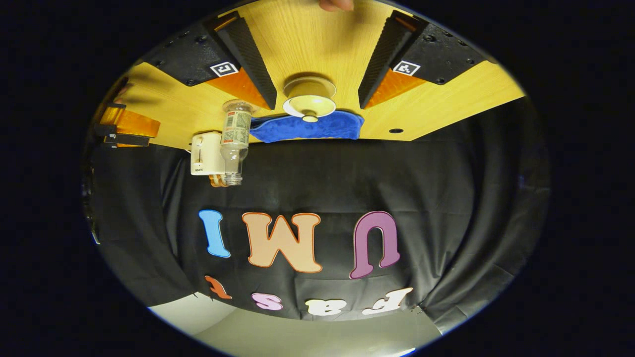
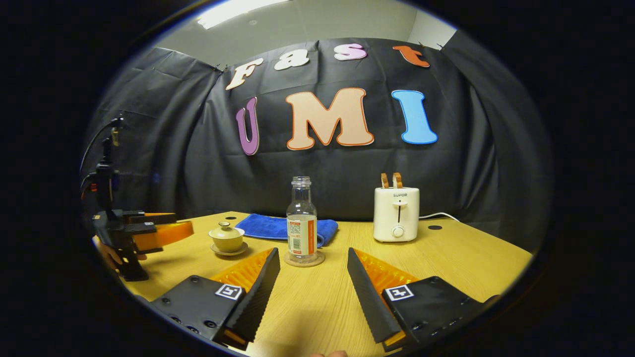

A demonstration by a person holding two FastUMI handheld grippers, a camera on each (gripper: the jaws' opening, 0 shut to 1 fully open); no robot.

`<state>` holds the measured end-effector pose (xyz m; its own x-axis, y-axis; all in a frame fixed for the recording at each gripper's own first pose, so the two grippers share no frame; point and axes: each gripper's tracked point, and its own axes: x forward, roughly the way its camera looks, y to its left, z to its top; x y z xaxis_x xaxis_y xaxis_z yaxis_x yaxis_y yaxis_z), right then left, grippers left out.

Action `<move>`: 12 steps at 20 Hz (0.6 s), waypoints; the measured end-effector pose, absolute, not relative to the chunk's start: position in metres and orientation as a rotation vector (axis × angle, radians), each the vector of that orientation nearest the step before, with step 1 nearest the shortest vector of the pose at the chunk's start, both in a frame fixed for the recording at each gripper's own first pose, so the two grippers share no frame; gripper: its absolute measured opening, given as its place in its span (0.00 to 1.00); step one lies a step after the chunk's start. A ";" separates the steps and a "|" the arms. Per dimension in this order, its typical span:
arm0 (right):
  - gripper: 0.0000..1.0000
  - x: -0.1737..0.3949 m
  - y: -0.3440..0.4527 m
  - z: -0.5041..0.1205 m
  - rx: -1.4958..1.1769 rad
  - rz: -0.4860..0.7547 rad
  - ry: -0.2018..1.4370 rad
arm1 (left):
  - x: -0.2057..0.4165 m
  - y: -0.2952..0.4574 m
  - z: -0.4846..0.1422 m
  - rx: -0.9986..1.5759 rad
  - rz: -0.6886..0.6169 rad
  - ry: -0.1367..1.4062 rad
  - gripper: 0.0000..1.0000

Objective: Open the teacup lid with one hand, grasp the water bottle and pour water into the teacup with the other hand; after pouring, place the water bottle on the coaster and then close the teacup lid.

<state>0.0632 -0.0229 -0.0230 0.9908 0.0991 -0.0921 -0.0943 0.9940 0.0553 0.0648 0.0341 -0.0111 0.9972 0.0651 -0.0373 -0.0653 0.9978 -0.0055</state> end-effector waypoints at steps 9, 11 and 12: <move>0.88 0.017 -0.030 -0.018 0.042 -0.010 0.095 | 0.016 0.035 -0.008 -0.005 0.146 0.037 0.97; 0.88 0.012 -0.030 -0.018 0.043 -0.013 0.095 | 0.014 0.034 -0.008 -0.004 0.149 0.038 0.97; 0.84 0.010 -0.029 -0.018 0.043 -0.011 0.096 | 0.013 0.035 -0.008 -0.005 0.153 0.038 0.97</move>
<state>0.0105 -0.0293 -0.0176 0.9953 -0.0092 -0.0965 0.0134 0.9990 0.0422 0.0129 0.0350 -0.0081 0.9876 0.1524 -0.0384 -0.1526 0.9883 -0.0018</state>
